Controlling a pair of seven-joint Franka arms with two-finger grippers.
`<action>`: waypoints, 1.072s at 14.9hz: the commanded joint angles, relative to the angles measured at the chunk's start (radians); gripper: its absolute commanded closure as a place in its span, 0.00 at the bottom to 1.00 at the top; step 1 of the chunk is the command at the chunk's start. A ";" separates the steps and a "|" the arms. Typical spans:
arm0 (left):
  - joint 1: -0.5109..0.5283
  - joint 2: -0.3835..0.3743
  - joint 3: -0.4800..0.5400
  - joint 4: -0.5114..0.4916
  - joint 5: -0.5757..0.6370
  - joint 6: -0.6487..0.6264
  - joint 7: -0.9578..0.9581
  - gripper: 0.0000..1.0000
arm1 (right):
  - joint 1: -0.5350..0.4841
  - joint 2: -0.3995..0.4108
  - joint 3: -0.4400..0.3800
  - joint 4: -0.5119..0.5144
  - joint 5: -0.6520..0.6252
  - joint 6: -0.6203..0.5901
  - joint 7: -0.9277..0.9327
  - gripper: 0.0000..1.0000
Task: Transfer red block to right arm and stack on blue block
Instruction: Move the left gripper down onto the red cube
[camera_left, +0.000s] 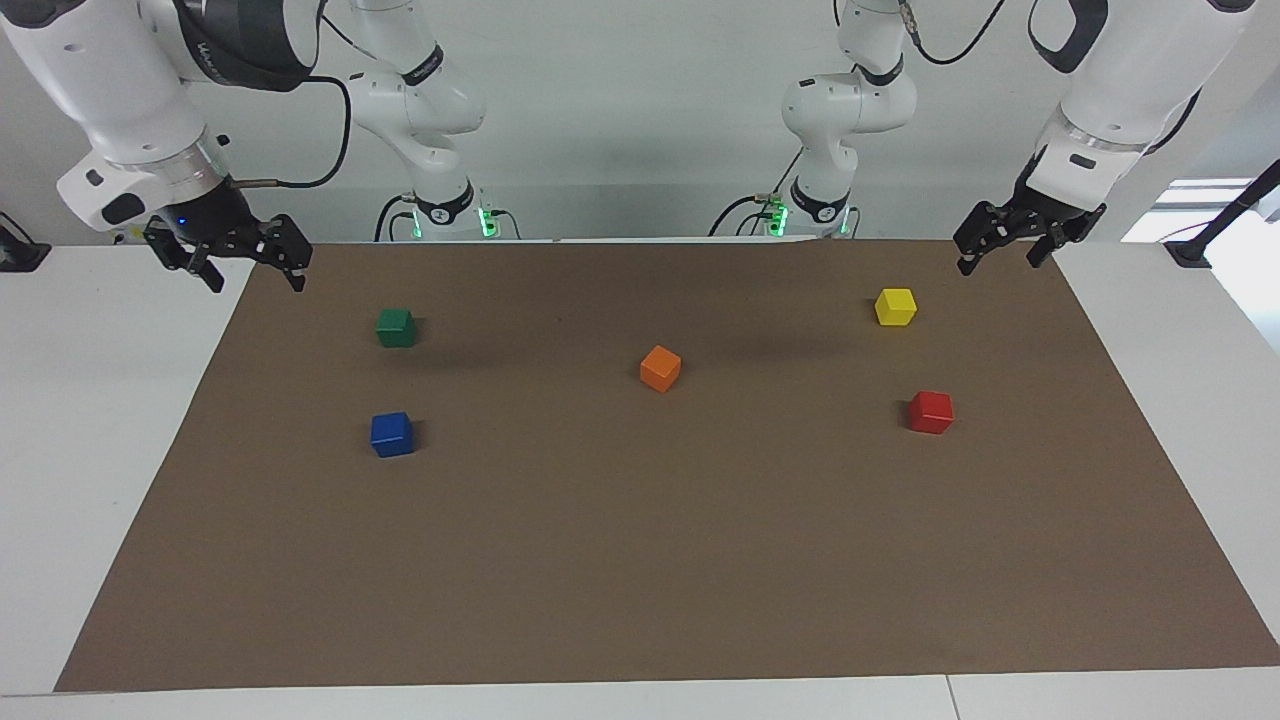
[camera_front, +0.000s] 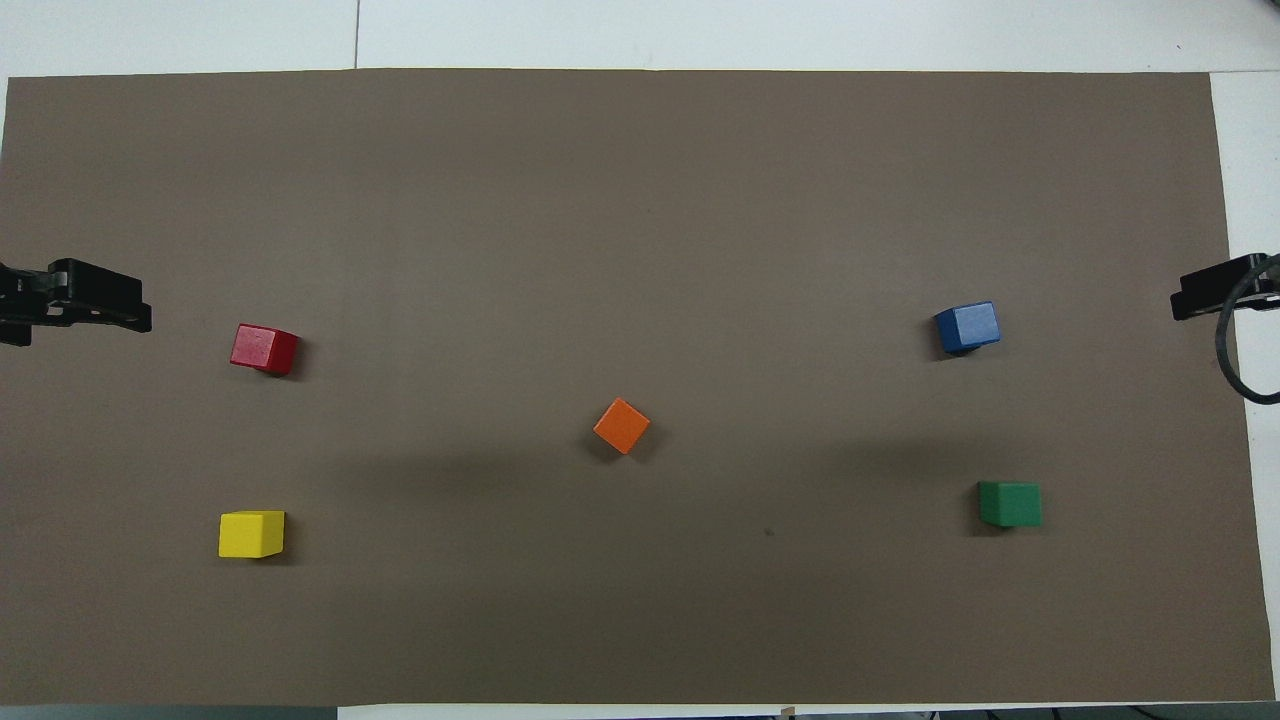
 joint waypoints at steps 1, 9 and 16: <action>-0.014 -0.009 0.011 0.000 -0.011 0.007 -0.015 0.00 | -0.009 -0.019 0.004 -0.023 0.000 0.003 -0.020 0.00; -0.001 -0.014 0.049 -0.125 -0.011 0.177 -0.007 0.00 | -0.009 -0.019 0.004 -0.023 0.000 0.003 -0.020 0.00; 0.012 0.089 0.049 -0.242 -0.011 0.369 0.106 0.00 | -0.014 -0.019 0.004 -0.021 0.000 0.005 -0.015 0.00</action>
